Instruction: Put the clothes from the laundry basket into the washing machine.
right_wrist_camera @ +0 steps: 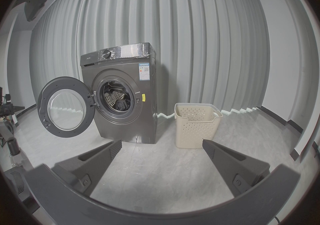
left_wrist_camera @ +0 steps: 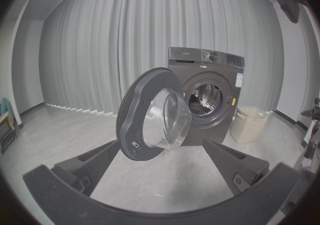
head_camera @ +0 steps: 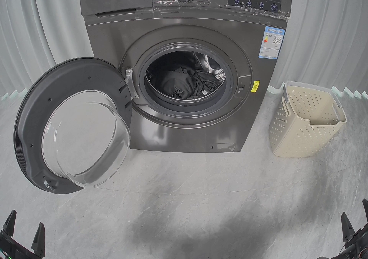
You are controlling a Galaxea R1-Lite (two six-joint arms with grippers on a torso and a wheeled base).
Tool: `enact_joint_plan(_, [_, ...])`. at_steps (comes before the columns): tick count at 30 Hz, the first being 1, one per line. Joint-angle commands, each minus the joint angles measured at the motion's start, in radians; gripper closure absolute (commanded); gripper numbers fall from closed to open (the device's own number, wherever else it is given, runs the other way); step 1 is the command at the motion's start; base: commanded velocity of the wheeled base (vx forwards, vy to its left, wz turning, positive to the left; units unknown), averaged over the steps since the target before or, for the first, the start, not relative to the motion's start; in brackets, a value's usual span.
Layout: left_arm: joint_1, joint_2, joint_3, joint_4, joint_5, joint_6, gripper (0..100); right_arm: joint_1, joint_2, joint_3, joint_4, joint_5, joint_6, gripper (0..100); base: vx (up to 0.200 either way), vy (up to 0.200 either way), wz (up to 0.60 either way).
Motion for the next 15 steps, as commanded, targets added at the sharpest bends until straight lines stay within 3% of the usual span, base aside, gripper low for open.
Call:
enact_joint_plan(1, [0.001, -0.013, 0.015, 0.029, -0.085, 0.064, 0, 0.001, -0.011, 0.016, -0.001, 0.000, 0.000, 0, 0.000, 0.200, 0.00])
enact_joint_plan(2, [-0.001, -0.013, 0.015, 0.030, -0.088, 0.061, 0, 0.001, -0.011, 0.016, -0.001, 0.000, 0.000, 0, 0.000, 0.200, 0.00])
enact_joint_plan(4, [-0.001, -0.013, 0.016, 0.026, -0.080, 0.027, 0, 0.001, -0.011, 0.016, -0.001, 0.000, 0.000, 0, 0.000, 0.200, 0.00])
enact_joint_plan(11, [-0.001, -0.013, 0.016, 0.026, -0.069, 0.032, 0, 0.001, -0.011, 0.016, -0.001, 0.000, 0.000, 0, 0.000, 0.029, 0.00])
enact_joint_plan(15, [-0.001, -0.013, 0.016, 0.026, -0.069, 0.020, 0, 0.001, -0.011, 0.016, -0.001, 0.000, 0.000, 0, 0.000, 0.200, 0.00])
